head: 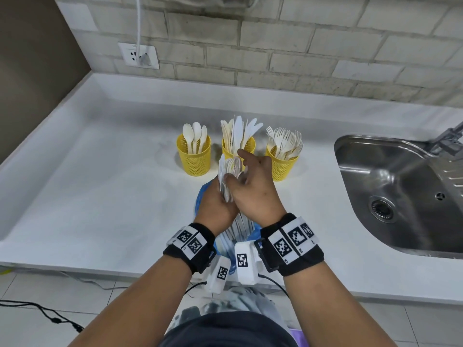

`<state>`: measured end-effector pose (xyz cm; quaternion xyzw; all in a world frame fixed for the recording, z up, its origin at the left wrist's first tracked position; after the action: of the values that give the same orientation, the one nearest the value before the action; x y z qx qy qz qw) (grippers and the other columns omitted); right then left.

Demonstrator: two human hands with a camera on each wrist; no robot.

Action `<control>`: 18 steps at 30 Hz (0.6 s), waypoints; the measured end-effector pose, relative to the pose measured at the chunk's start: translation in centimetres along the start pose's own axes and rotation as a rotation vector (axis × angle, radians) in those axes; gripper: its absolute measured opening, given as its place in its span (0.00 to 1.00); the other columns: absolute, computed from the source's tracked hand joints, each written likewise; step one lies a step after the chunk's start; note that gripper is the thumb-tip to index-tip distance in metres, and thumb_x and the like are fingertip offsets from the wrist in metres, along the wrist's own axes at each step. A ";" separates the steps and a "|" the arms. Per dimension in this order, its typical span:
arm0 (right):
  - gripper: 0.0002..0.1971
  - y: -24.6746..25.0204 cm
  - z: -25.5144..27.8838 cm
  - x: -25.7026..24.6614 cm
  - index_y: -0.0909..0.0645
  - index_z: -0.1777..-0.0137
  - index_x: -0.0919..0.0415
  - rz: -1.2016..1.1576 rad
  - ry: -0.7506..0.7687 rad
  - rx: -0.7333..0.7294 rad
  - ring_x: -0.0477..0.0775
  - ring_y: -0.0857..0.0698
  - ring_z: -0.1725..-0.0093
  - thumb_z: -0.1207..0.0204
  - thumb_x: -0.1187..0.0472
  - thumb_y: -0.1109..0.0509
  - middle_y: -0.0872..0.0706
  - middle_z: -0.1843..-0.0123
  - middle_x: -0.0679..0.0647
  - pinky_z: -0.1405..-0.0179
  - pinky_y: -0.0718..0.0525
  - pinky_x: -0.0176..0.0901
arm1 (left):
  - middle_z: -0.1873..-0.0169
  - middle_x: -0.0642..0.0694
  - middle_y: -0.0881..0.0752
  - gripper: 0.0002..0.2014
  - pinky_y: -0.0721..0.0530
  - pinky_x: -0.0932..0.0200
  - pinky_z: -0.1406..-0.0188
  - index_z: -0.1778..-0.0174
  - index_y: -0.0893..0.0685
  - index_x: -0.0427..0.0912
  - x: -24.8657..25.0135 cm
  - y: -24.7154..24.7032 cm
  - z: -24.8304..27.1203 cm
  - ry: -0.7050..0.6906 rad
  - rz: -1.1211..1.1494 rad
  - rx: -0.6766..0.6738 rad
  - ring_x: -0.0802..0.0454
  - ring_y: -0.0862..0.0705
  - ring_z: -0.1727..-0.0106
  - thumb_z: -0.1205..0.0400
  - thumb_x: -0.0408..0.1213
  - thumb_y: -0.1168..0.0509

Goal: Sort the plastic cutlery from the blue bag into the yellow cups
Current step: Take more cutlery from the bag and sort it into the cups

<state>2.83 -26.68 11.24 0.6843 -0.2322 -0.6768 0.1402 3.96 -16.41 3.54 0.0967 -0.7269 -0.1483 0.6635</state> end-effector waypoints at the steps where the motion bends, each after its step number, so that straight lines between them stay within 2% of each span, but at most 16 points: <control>1: 0.32 -0.2 -0.1 -0.1 0.28 0.18 0.56 0.024 0.013 0.000 0.64 0.22 0.30 0.22 0.57 0.27 0.33 0.34 0.54 0.23 0.25 0.57 | 0.56 0.63 0.16 0.12 0.25 0.83 0.59 0.40 0.17 0.38 0.2 -0.2 0.0 -0.003 -0.007 0.006 0.82 0.18 0.54 0.17 0.36 0.29; 4: 0.31 -0.2 -0.3 -0.3 0.28 0.18 0.56 0.098 0.058 0.005 0.63 0.28 0.28 0.21 0.57 0.27 0.33 0.35 0.55 0.22 0.28 0.54 | 0.59 0.60 0.18 0.09 0.27 0.84 0.63 0.46 0.19 0.40 0.6 -0.3 -0.3 -0.003 -0.047 0.007 0.85 0.21 0.58 0.18 0.35 0.27; 6: 0.31 0.0 -0.5 -0.5 0.26 0.19 0.56 0.126 0.095 0.031 0.61 0.28 0.28 0.23 0.54 0.28 0.31 0.35 0.56 0.24 0.26 0.52 | 0.57 0.59 0.17 0.11 0.27 0.85 0.62 0.43 0.18 0.41 0.7 -0.2 -0.6 -0.015 -0.062 0.004 0.86 0.21 0.57 0.19 0.35 0.26; 8: 0.33 0.4 -0.9 -0.3 0.26 0.20 0.56 0.141 0.095 0.073 0.59 0.28 0.27 0.25 0.50 0.28 0.31 0.35 0.56 0.25 0.25 0.53 | 0.55 0.63 0.16 0.13 0.27 0.85 0.61 0.39 0.17 0.41 0.7 -0.2 -1.0 -0.007 -0.047 -0.017 0.87 0.21 0.55 0.19 0.33 0.27; 10: 0.34 0.9 -1.6 -0.2 0.26 0.19 0.56 0.136 0.091 0.086 0.58 0.29 0.24 0.26 0.49 0.26 0.30 0.30 0.56 0.23 0.27 0.52 | 0.53 0.60 0.13 0.17 0.25 0.83 0.59 0.37 0.16 0.41 0.9 -0.3 -1.2 0.016 -0.019 -0.052 0.82 0.18 0.53 0.22 0.34 0.26; 11: 0.33 1.0 -1.9 -0.3 0.25 0.21 0.57 0.114 0.108 0.072 0.58 0.28 0.23 0.26 0.51 0.24 0.28 0.28 0.56 0.22 0.27 0.51 | 0.51 0.57 0.11 0.20 0.23 0.81 0.57 0.36 0.16 0.42 0.9 -0.3 -1.3 0.025 0.007 -0.061 0.78 0.16 0.50 0.24 0.38 0.25; 13: 0.25 1.2 -2.4 -0.7 0.18 0.27 0.58 0.084 0.183 0.037 0.55 0.20 0.29 0.25 0.58 0.24 0.21 0.31 0.56 0.29 0.24 0.43 | 0.46 0.54 0.09 0.26 0.19 0.76 0.52 0.33 0.17 0.46 0.9 -0.4 -1.4 0.038 0.015 -0.064 0.69 0.13 0.45 0.28 0.46 0.26; 15: 0.19 1.2 -2.5 -1.0 0.14 0.33 0.59 0.096 0.248 0.054 0.52 0.16 0.40 0.25 0.61 0.24 0.16 0.39 0.55 0.41 0.24 0.35 | 0.44 0.55 0.10 0.27 0.18 0.73 0.49 0.31 0.18 0.47 0.8 -0.4 -1.7 0.048 0.004 -0.071 0.67 0.13 0.42 0.27 0.45 0.27; 16: 0.19 1.1 -2.4 -1.0 0.14 0.34 0.60 0.093 0.261 0.082 0.51 0.17 0.43 0.25 0.62 0.25 0.16 0.40 0.55 0.43 0.25 0.35 | 0.45 0.55 0.10 0.25 0.19 0.74 0.50 0.31 0.18 0.47 0.9 -0.4 -1.8 0.041 -0.005 -0.074 0.69 0.14 0.43 0.26 0.45 0.27; 18: 0.21 0.6 -2.1 -1.2 0.17 0.32 0.61 0.094 0.289 0.142 0.54 0.19 0.42 0.25 0.62 0.26 0.19 0.40 0.57 0.39 0.22 0.42 | 0.49 0.56 0.11 0.24 0.18 0.71 0.54 0.35 0.17 0.44 2.0 -0.2 -2.1 -0.002 -0.058 -0.059 0.69 0.14 0.48 0.25 0.51 0.32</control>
<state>4.87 -26.87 12.64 0.7712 -0.2885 -0.5458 0.1553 5.79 -17.46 5.44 0.0977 -0.7196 -0.1890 0.6610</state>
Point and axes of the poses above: each hand's wrist, its own z-axis away from the middle knuckle, its own y-axis out of the back of the hand, x = y × z, the point moved 4 cm from there along -z, towards the middle knuckle
